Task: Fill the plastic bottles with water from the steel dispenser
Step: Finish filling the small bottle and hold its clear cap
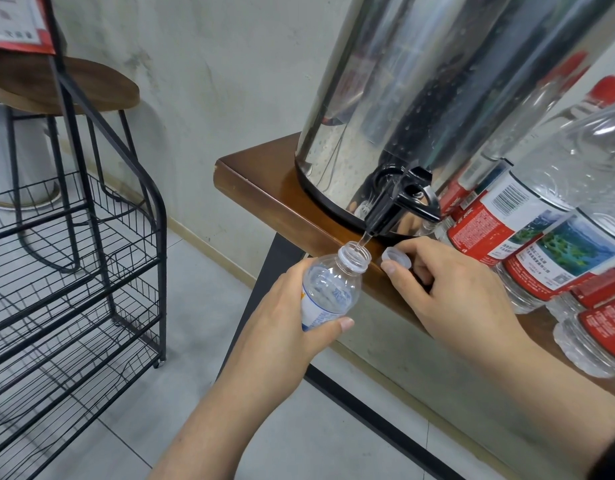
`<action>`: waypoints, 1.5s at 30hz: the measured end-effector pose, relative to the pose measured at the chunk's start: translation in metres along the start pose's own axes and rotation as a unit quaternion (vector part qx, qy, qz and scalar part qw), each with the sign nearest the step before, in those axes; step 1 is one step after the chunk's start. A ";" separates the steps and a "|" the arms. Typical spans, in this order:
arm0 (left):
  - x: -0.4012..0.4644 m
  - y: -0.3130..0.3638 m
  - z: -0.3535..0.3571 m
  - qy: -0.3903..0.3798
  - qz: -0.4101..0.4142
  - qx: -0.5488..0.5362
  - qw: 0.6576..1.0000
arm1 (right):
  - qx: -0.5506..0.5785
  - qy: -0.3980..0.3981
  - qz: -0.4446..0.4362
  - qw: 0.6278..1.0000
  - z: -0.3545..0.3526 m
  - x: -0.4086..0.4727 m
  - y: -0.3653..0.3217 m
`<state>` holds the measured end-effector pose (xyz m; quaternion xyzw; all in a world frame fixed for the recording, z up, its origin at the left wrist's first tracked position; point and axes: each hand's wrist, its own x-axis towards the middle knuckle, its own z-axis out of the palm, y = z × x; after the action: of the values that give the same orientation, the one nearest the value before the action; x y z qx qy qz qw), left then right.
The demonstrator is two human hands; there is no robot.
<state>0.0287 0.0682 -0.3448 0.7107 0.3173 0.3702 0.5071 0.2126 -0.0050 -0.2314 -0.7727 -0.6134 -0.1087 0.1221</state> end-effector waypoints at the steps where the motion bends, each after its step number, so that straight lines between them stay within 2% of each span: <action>1: 0.000 0.000 0.000 0.000 0.000 -0.001 1.000 | 0.000 0.002 0.000 1.000 0.000 0.000 0.000; 45: 0.001 0.002 0.001 -0.008 -0.016 -0.008 1.000 | 0.002 0.013 -0.002 1.000 0.000 0.000 -0.002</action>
<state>0.0299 0.0679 -0.3424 0.7042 0.3216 0.3591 0.5213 0.2106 -0.0049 -0.2317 -0.7700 -0.6132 -0.1179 0.1311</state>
